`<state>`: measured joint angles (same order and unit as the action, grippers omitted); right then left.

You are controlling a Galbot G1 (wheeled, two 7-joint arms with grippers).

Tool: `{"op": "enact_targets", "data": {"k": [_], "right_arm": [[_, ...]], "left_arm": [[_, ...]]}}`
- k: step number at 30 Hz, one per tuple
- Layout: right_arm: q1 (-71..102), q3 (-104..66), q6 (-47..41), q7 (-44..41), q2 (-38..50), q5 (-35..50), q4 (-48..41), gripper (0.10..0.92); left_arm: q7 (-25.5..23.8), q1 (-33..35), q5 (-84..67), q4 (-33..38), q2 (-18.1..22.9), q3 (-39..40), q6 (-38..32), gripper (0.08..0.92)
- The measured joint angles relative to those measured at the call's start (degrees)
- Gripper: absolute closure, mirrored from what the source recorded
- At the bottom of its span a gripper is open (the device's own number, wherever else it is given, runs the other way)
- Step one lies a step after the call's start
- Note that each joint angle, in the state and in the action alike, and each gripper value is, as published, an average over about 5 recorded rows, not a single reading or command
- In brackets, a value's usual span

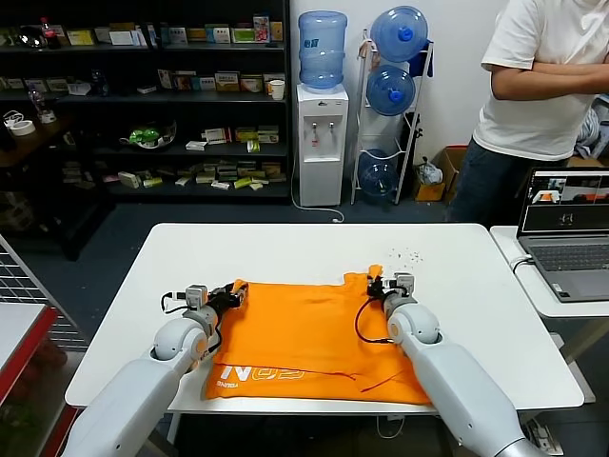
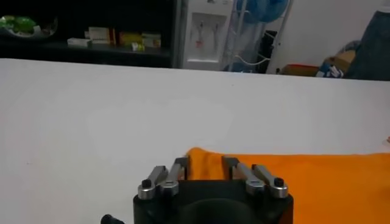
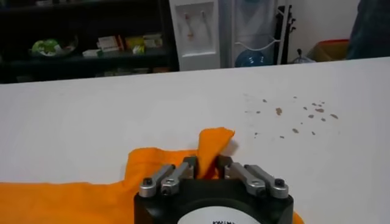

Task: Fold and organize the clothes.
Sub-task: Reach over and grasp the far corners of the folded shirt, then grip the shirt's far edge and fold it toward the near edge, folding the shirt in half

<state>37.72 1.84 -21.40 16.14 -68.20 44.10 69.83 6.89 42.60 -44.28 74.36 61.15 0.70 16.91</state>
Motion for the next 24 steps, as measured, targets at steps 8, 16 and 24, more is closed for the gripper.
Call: {"op": "enact_targets", "data": {"k": [8,16,24], "right_arm": [[0.9,-0.3,1.7,0.2,0.6,0.5,1.4,0.901],[3.0,-1.3,3.4,1.0,2.4,1.6,5.5,0.901],[9.1,-2.8,3.3,2.9,6.7,3.4,14.6,0.901]], "left_arm": [[0.0,0.8,1.1,0.9,-0.2,-0.6,-1.6,0.867],[0.3,2.9,1.7,4.0,-1.5,-2.9,-2.9,0.906],[1.6,8.1,1.8,10.5,-4.0,-5.6,-3.0,0.906]]}}
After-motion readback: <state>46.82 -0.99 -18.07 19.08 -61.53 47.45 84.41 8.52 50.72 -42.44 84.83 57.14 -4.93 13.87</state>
